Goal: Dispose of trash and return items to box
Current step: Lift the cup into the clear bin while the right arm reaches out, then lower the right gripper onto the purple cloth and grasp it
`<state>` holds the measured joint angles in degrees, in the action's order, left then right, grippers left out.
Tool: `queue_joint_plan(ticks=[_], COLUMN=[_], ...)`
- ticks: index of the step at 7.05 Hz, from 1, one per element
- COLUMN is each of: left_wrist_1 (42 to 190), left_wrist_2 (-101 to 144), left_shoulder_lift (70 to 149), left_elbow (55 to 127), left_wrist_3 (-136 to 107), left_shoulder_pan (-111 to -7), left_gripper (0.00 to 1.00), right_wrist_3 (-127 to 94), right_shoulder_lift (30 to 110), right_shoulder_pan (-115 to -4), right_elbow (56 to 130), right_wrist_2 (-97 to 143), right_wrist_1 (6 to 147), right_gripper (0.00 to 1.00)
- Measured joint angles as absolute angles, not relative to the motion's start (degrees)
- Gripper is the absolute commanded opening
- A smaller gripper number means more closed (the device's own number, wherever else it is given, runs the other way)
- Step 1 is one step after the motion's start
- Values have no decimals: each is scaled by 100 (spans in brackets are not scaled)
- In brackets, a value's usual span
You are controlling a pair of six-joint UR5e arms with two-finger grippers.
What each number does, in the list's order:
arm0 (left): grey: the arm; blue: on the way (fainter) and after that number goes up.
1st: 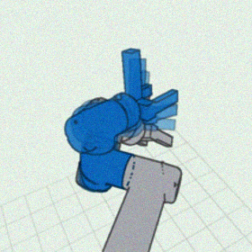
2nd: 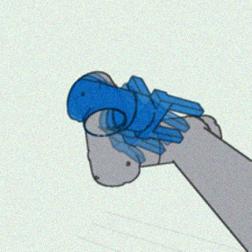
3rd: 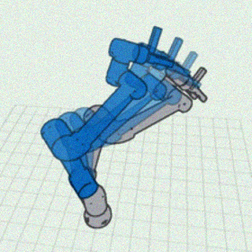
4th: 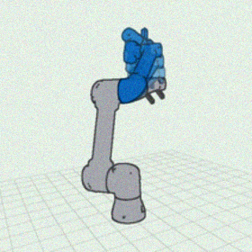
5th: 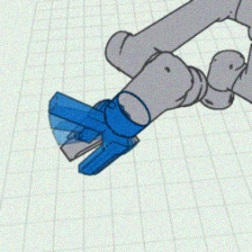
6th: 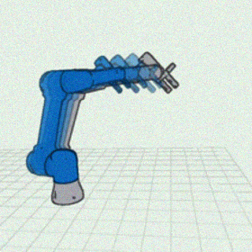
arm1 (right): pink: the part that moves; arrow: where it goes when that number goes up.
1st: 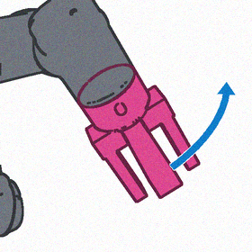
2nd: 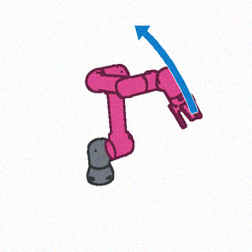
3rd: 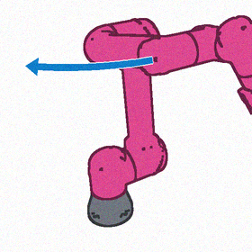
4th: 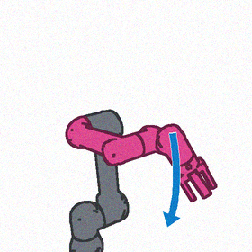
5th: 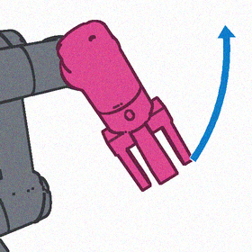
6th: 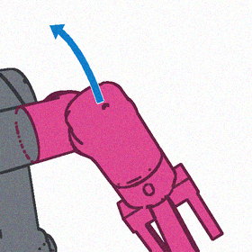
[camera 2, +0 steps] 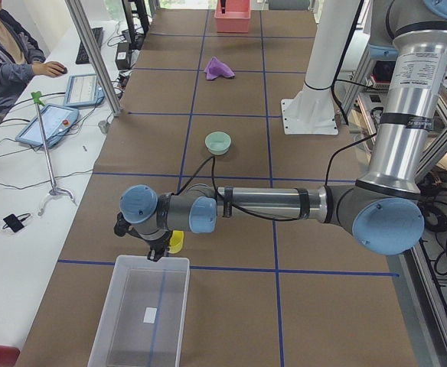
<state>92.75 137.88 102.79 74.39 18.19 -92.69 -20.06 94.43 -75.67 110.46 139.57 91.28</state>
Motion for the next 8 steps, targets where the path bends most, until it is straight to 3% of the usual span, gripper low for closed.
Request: queue_joint_plan(ticks=[4, 8], left_wrist_1=[10161, 11187], left_wrist_2=[13459, 13473], left_shoulder_lift=[10993, 11153], left_elbow=[5602, 4998], left_wrist_3=[1527, 230], left_shoulder_pan=[-9312, -8661], left_gripper=[0, 0], right_wrist_3=[-4633, -5156], right_shoulder_lift=[9368, 9139], right_shoulder_pan=[-5880, -4925], right_elbow=[11109, 10978], right_wrist_2=[13209, 12776], right_wrist_1=[7548, 7464], right_gripper=[100, 100])
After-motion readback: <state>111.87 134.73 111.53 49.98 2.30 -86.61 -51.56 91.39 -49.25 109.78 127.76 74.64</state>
